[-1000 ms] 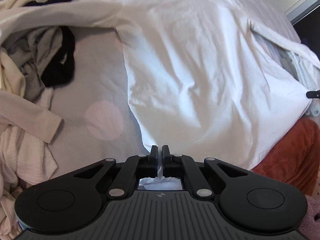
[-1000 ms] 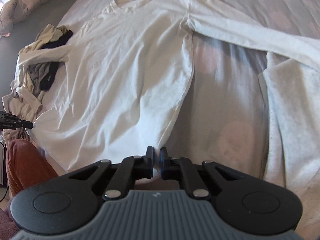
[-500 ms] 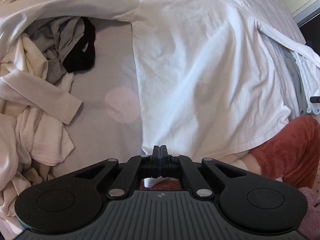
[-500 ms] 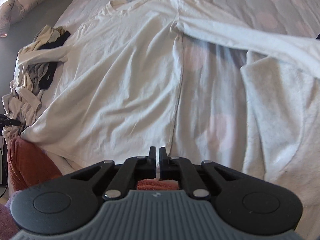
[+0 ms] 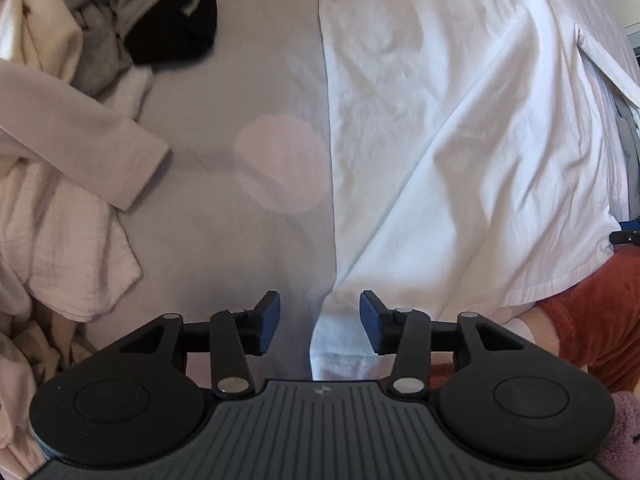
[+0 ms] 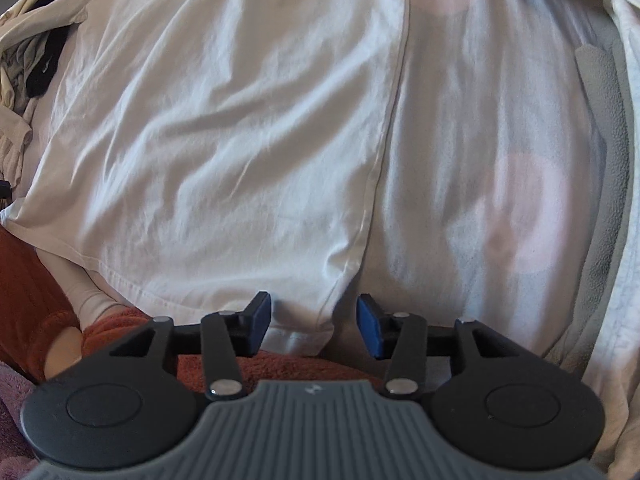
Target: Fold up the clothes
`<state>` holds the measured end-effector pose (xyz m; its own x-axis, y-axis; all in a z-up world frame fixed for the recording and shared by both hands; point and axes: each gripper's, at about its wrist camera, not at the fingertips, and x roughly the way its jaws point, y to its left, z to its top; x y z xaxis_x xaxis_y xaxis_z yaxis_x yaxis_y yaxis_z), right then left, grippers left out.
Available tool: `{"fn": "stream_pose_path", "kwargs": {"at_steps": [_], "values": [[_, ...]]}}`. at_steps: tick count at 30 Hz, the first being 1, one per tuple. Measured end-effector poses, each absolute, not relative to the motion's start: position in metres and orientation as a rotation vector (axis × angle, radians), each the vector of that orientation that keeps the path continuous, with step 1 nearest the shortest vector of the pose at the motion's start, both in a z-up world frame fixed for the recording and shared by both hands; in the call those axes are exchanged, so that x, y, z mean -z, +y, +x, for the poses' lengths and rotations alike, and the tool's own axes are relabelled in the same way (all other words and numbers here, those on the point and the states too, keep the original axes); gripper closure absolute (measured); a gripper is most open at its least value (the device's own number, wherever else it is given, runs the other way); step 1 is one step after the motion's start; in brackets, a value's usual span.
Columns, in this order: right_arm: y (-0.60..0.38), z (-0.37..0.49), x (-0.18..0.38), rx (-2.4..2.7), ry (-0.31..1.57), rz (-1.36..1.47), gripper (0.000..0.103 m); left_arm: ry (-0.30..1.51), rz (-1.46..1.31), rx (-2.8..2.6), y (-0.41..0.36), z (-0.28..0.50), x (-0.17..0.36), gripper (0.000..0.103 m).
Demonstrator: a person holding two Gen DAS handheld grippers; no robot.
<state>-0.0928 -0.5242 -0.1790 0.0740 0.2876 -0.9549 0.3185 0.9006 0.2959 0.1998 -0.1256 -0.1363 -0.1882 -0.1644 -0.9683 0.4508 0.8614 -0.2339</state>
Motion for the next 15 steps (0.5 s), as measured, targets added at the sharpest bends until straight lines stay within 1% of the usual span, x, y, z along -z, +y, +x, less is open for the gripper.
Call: {"fn": "stream_pose_path", "kwargs": {"at_steps": [3,4,5,6,7,8,9,10,11,13,15], "values": [[-0.521,-0.09,0.189,0.012,1.538,0.518,0.052,1.765,0.184,0.568,-0.128,0.2,0.155,0.06],[-0.519,-0.089,0.191,0.003,1.543,0.519,0.055,1.786,0.185,0.562,-0.129,0.199,0.159,0.06],[-0.516,-0.089,0.193,-0.007,1.547,0.515,0.064,1.802,0.191,0.562,-0.13,0.197,0.161,0.06],[-0.514,-0.09,0.193,-0.014,1.548,0.505,0.069,1.813,0.192,0.565,-0.13,0.196,0.162,0.06],[-0.512,-0.091,0.191,-0.018,1.544,0.487,0.078,1.813,0.183,0.58,-0.13,0.194,0.159,0.064],[-0.511,-0.092,0.189,-0.021,1.533,0.484,0.085,1.812,0.173,0.595,-0.129,0.191,0.156,0.069],[-0.513,-0.094,0.185,-0.022,1.512,0.5,0.086,1.812,0.163,0.61,-0.128,0.189,0.153,0.069],[-0.515,-0.097,0.18,-0.024,1.488,0.525,0.089,1.795,0.16,0.623,-0.128,0.186,0.147,0.072],[-0.517,-0.099,0.175,-0.025,1.463,0.545,0.092,1.777,0.168,0.642,-0.129,0.183,0.142,0.079],[-0.521,-0.104,0.161,-0.025,1.411,0.565,0.093,1.737,0.161,0.677,-0.131,0.177,0.131,0.089],[-0.525,-0.108,0.142,-0.022,1.355,0.571,0.093,1.692,0.159,0.688,-0.132,0.175,0.119,0.094]]}}
